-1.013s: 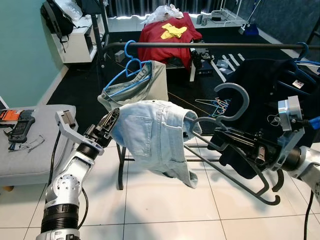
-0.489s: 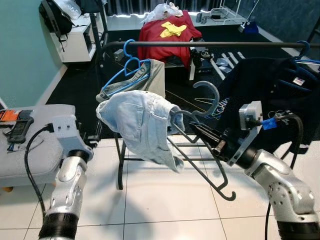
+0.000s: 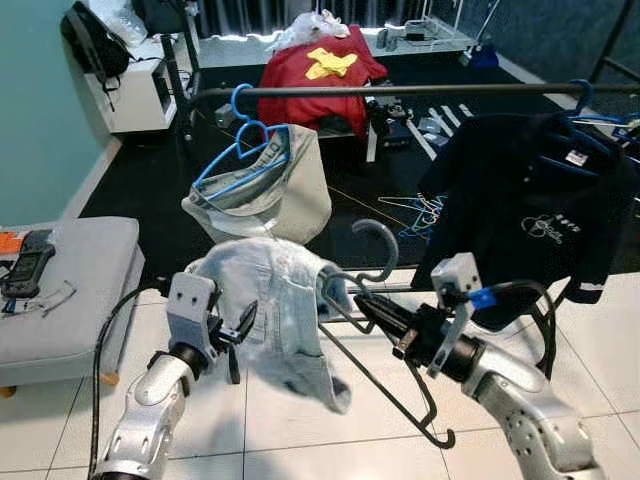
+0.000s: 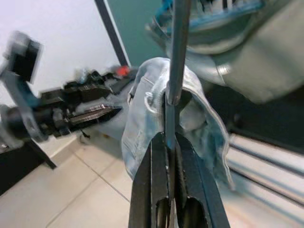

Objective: Hang hanger

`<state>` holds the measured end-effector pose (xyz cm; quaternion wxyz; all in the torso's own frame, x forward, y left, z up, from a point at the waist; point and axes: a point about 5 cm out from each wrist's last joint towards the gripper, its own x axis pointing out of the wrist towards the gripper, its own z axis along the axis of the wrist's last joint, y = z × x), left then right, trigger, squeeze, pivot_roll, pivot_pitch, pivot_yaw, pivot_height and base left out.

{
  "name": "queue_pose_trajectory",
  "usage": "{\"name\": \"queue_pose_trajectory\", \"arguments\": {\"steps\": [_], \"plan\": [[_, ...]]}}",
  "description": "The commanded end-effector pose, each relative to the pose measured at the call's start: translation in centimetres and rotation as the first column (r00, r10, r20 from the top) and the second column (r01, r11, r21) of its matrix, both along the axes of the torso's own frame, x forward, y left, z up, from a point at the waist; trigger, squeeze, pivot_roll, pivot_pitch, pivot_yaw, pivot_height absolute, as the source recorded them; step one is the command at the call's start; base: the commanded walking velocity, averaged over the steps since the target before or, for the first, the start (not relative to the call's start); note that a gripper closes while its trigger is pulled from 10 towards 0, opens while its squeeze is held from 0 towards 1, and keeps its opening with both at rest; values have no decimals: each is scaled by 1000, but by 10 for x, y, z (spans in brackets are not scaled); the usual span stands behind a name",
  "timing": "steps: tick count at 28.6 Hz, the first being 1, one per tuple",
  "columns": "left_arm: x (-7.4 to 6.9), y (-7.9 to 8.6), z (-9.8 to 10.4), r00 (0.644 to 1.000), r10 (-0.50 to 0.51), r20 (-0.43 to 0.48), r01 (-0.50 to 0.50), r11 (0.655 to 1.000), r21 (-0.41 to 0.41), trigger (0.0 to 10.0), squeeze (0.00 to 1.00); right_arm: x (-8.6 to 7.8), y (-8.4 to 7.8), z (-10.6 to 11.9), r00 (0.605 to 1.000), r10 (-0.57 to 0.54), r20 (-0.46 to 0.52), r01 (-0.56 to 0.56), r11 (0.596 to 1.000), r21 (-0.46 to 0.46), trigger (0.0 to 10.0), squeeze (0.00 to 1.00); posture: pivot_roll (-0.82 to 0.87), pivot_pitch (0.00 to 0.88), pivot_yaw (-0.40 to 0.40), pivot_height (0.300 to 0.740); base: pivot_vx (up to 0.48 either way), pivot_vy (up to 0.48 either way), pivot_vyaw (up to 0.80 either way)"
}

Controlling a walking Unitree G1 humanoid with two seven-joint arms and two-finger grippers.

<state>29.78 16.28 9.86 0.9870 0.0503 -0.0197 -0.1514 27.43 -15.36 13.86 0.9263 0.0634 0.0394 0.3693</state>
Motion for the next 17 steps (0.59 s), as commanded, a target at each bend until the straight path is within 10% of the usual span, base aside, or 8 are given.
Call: {"name": "queue_pose_trajectory", "arguments": {"steps": [1, 7, 17], "plan": [[2, -7, -8, 1000, -3, -24, 5, 999, 51, 10000, 0, 8, -2, -2, 992, -120, 49, 118, 993, 26, 10000, 0, -57, 77, 37, 740, 0, 0, 0], [-4, -20, -15, 990, -105, -98, 115, 988, 107, 10000, 0, 21, -11, -9, 912, -406, 49, 401, 911, 92, 10000, 0, -57, 78, 31, 740, 0, 0, 0], [-8, -37, -22, 967, -210, -142, 223, 972, 81, 10000, 0, 33, -8, 14, 836, -539, 106, 511, 834, 210, 10000, 0, -63, 80, 29, 740, 0, 0, 0]]}}
